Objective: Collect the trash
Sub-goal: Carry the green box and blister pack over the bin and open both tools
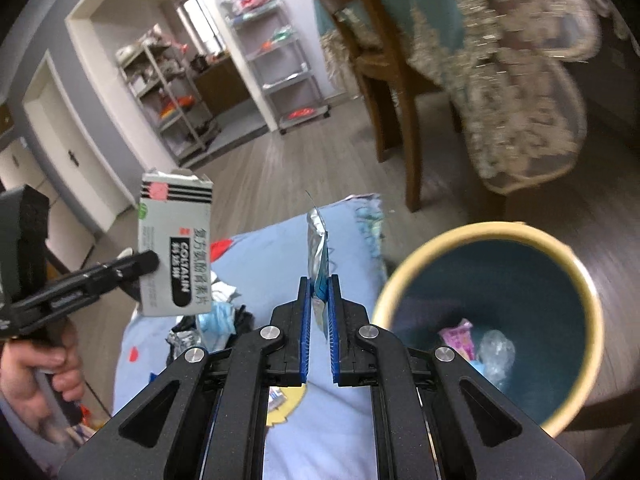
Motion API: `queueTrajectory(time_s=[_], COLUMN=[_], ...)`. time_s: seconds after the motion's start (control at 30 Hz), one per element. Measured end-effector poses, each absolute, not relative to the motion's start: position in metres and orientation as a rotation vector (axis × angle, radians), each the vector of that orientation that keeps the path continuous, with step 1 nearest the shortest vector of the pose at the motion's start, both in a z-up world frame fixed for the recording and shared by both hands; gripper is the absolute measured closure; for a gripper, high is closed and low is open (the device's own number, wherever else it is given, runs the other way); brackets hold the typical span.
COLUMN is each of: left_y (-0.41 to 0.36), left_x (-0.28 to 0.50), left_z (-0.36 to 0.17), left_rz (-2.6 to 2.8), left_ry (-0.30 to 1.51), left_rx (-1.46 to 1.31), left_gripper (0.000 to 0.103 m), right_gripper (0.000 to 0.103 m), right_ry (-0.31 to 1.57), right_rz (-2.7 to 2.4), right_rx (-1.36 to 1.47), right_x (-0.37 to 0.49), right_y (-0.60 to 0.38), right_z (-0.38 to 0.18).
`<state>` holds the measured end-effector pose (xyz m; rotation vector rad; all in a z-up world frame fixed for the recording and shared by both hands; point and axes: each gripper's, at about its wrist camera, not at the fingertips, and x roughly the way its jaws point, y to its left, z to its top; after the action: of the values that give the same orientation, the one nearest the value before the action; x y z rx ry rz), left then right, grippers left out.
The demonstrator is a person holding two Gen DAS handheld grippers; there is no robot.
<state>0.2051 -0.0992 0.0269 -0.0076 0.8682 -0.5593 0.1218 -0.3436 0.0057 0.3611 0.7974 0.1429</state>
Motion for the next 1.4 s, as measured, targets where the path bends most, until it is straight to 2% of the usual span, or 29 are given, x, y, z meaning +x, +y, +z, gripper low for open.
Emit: queueTrajectory(time_s=[0.33,0.67,0.9,1.0,1.03,1.13,1.4], left_y=[-0.189,-0.26,-0.297,-0.303,-0.304,-0.299,-0.275], left_x=[0.19,0.197,0.195,0.197,0.197,0.198,0.194], left_z=[0.017,-0.024,-0.053,-0.064,-0.065,-0.066,-0.042], left_rz=[-0.7,-0.759,-0.761,-0.74,-0.735,-0.724,-0.711], left_ry=[0.908,1.026,1.076,1.099,1.104,1.098,1.041], left_rx=[0.044,-0.016,0.041,0.065,0.069,0.065,0.087], left_gripper=[0.084,0.084,0.084,0.08,0.07,0.055,0.048], right_gripper=[0.094,0.094,0.094,0.094,0.094,0.094,0.094], right_ry=[0.742,0.755,0.78,0.794,0.798,0.809,0.871], right_rz=[0.006,-0.115,-0.158,-0.169,-0.172,-0.178,-0.174], right_rx=[0.581,0.695,0.687,0.684,0.683,0.685,0.683], right_x=[0.078,0.06,0.061,0.06,0.06,0.061,0.071], right_y=[-0.423,-0.473,-0.48,-0.481,-0.482,-0.485,-0.481], right_z=[0.003,-0.02,-0.029,-0.033,-0.034,-0.039,-0.055])
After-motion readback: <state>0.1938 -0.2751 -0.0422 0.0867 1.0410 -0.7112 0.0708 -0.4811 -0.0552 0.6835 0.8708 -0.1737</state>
